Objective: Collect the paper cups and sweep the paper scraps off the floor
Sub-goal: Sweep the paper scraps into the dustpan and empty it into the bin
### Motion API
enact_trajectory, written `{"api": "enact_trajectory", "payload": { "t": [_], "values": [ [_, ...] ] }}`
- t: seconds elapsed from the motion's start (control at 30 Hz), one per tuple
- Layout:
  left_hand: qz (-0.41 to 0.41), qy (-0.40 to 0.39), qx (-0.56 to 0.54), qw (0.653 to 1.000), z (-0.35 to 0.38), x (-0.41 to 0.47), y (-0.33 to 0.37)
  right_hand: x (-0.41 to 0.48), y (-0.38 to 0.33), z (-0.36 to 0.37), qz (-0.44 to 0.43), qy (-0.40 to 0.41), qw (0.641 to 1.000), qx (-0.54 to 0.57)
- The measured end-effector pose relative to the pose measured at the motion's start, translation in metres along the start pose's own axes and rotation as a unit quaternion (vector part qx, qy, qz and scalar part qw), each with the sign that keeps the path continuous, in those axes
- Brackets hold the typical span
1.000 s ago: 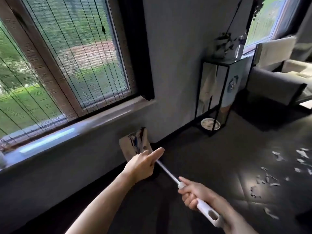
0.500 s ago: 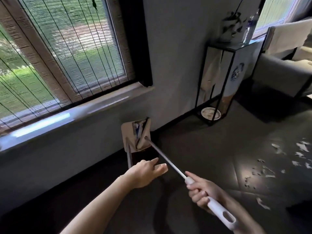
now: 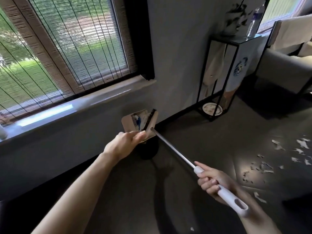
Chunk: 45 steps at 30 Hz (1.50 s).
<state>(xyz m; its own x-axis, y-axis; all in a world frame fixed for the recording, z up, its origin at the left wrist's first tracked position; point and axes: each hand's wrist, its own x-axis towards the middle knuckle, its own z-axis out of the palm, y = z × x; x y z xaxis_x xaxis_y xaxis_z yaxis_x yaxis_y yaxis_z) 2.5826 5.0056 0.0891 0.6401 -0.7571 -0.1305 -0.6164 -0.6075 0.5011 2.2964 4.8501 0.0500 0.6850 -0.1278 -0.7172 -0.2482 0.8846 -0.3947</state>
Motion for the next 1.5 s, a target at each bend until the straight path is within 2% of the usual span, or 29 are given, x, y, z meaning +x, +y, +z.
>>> {"api": "enact_trajectory", "payload": {
  "t": [0.1, 0.27, 0.43, 0.63, 0.73, 1.17, 1.5],
  "values": [
    [-0.010, -0.003, 0.017, 1.000, -0.007, 0.007, -0.002, -0.014, -0.012, -0.009, -0.009, 0.012, 1.000, 0.010],
    [0.011, -0.037, 0.081, 0.996, 0.015, 0.006, 0.005, -0.028, -0.018, -0.021, -0.020, 0.036, 0.998, -0.046],
    [0.033, -0.070, 0.136, 0.988, 0.036, 0.001, 0.001, -0.029, -0.013, -0.017, -0.034, 0.039, 0.997, -0.053],
    [0.083, -0.163, 0.237, 0.954, 0.071, -0.010, 0.011, -0.040, -0.008, -0.022, -0.062, 0.042, 0.994, -0.080],
    [0.124, -0.182, 0.300, 0.928, 0.088, -0.011, 0.021, -0.047, -0.006, -0.029, -0.069, 0.031, 0.994, -0.075],
    [0.184, -0.160, 0.380, 0.893, 0.109, 0.004, 0.038, -0.063, -0.013, -0.049, -0.096, 0.007, 0.995, -0.021],
    [0.160, -0.121, 0.376, 0.905, 0.065, 0.005, 0.030, -0.052, -0.005, -0.043, -0.085, 0.001, 0.996, -0.014]
  ]
}}
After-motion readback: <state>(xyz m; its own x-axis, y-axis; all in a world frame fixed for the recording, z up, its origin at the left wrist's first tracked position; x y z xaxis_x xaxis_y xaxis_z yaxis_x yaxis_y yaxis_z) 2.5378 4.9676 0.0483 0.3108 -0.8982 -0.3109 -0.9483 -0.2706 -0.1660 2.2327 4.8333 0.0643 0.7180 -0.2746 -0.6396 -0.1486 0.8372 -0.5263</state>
